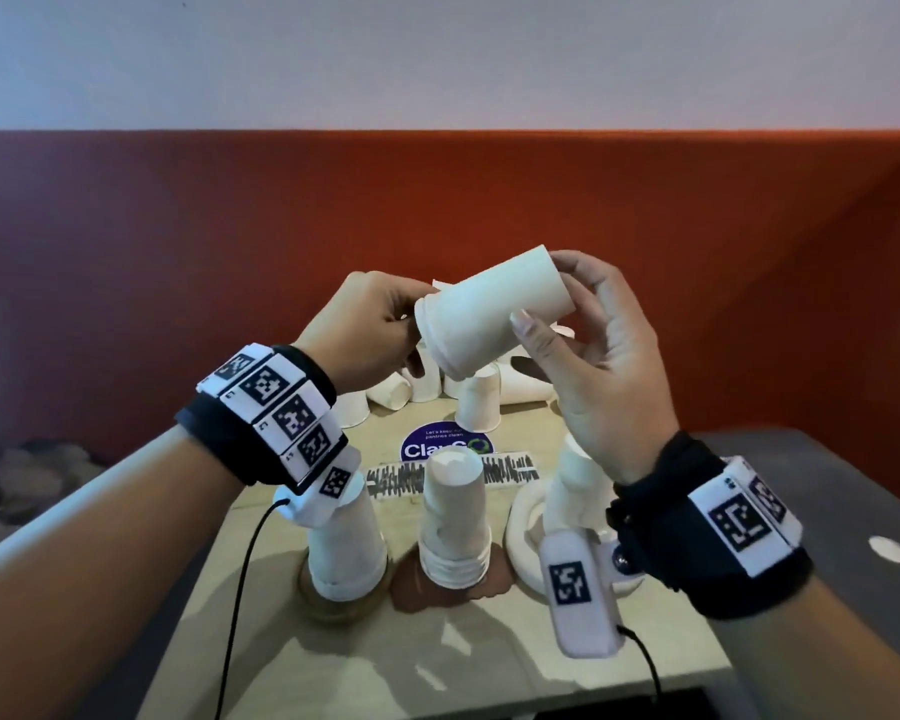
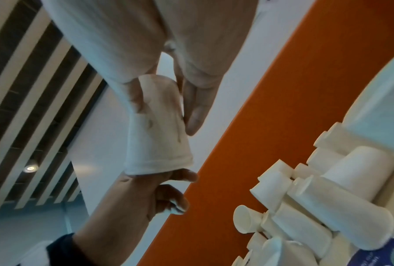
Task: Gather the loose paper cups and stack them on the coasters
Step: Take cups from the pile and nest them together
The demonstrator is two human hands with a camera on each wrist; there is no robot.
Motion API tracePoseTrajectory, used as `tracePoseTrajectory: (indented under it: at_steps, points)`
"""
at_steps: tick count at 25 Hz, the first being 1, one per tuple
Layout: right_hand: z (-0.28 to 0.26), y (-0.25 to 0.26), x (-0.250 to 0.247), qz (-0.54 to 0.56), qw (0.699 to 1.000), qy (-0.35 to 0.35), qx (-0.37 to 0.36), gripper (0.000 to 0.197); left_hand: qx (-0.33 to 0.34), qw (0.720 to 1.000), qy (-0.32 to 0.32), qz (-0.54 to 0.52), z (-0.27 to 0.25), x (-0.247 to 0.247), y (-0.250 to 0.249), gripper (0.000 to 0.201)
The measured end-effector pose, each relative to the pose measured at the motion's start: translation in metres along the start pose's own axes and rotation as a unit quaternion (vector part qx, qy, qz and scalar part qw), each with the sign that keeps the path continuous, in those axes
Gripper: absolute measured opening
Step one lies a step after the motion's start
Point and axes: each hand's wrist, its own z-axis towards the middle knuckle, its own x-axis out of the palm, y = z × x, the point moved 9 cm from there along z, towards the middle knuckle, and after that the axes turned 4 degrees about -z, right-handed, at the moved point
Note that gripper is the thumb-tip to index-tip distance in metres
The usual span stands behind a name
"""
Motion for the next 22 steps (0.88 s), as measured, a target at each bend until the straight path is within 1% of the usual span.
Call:
tracePoseTrajectory:
  at_steps: [2,4,7,9,12,15,22]
  points:
    - [-0.001,0.007,0.011,-0.004,1.0,0.012,-0.023,0.041,0.014,0.999,0.019,0.047,0.0,0.001,0.001,0.043]
    - [0.001,0.011,0.019,-0.051,0.997,0.049,-0.033,0.042,0.019,0.994,0.049,0.1,-0.001,0.001,0.004,0.043]
    - [0.0,0.003,0.022,-0.138,0.985,0.107,-0.017,0.042,0.0,0.981,0.113,0.155,-0.002,0.001,0.015,0.021]
    - [-0.006,-0.007,0.024,-0.181,0.972,0.151,0.008,0.041,-0.019,0.973,0.137,0.186,-0.002,0.0,0.025,0.022]
    - [-0.016,-0.013,0.03,-0.23,0.95,0.21,0.01,0.04,-0.041,0.966,0.146,0.208,-0.003,0.0,0.035,0.02]
    - [-0.024,-0.021,0.039,-0.253,0.935,0.246,0.007,0.041,-0.062,0.965,0.146,0.208,-0.002,0.001,0.041,0.021]
    - [-0.036,-0.04,0.045,-0.284,0.919,0.274,0.012,0.042,-0.094,0.957,0.16,0.222,0.003,0.011,0.059,0.026]
